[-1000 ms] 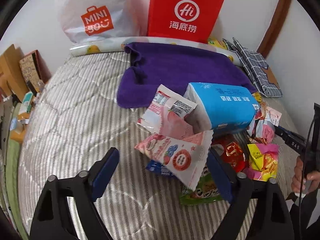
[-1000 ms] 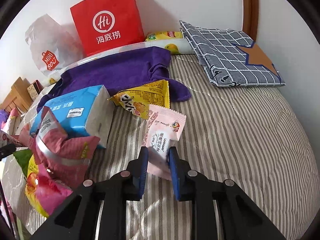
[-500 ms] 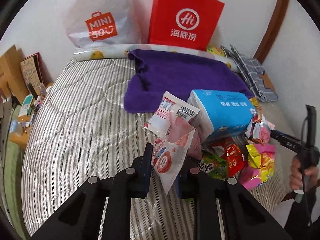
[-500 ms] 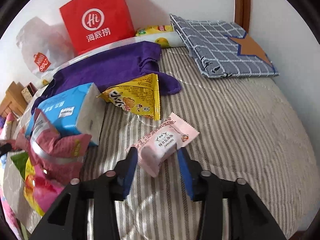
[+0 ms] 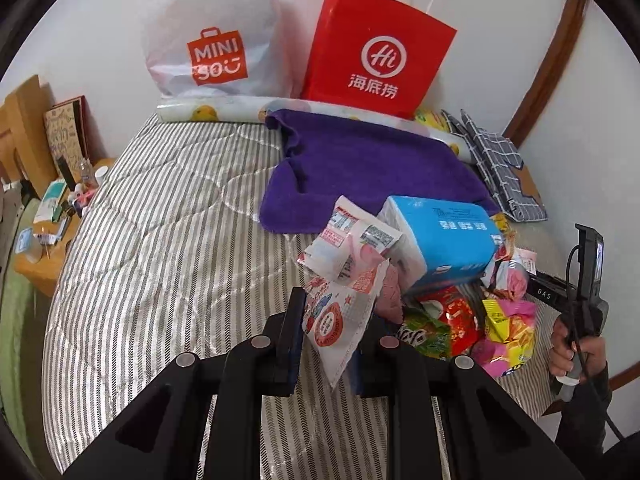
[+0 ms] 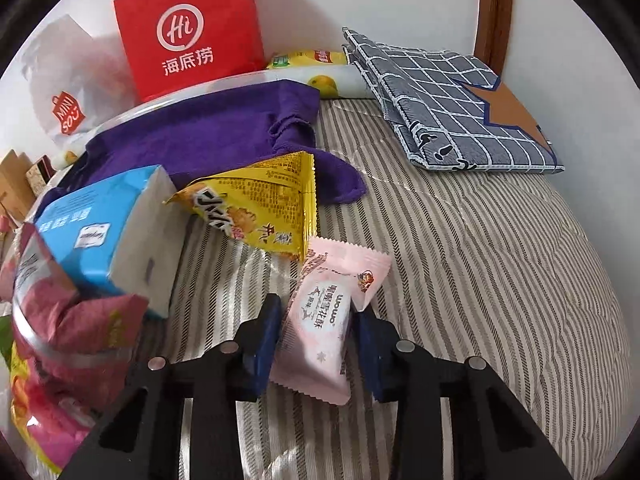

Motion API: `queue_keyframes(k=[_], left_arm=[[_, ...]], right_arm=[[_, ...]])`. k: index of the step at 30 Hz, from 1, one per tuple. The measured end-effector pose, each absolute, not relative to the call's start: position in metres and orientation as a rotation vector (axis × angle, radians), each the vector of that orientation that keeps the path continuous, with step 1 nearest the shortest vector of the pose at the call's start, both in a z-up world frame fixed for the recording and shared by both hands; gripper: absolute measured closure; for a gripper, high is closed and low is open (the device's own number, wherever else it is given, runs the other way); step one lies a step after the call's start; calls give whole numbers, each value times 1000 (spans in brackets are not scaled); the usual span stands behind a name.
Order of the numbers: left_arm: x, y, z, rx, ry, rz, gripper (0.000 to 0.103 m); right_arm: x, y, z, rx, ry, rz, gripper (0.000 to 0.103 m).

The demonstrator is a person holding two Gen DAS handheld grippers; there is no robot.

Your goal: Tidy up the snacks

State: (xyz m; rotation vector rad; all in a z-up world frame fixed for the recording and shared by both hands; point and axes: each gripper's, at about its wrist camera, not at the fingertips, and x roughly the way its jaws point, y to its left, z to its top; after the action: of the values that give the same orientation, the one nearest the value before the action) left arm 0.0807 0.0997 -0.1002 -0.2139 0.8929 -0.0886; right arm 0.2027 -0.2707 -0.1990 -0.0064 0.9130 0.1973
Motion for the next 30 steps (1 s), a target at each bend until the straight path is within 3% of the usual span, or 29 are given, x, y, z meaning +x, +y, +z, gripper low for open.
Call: queue_keyframes(k=[12,16,23,26,30], left_arm=[[71,95,-79,-227,851,-124,84],[63,95,-68,-214,828,-127,84],[53,92,-60,-214,810,-137,84],[51,91,-61,-221,812,-144,84],[54,87,-64,-223,822,-155,84]], right_arm=[[157,-282,-153,66,833,224,71],[145,-280,-138,78,823,245,86],[140,-267,-138,51,828,241,87],[144,-271,-148,42,840,199,80],[157,-283,-162,57,858,174,59]])
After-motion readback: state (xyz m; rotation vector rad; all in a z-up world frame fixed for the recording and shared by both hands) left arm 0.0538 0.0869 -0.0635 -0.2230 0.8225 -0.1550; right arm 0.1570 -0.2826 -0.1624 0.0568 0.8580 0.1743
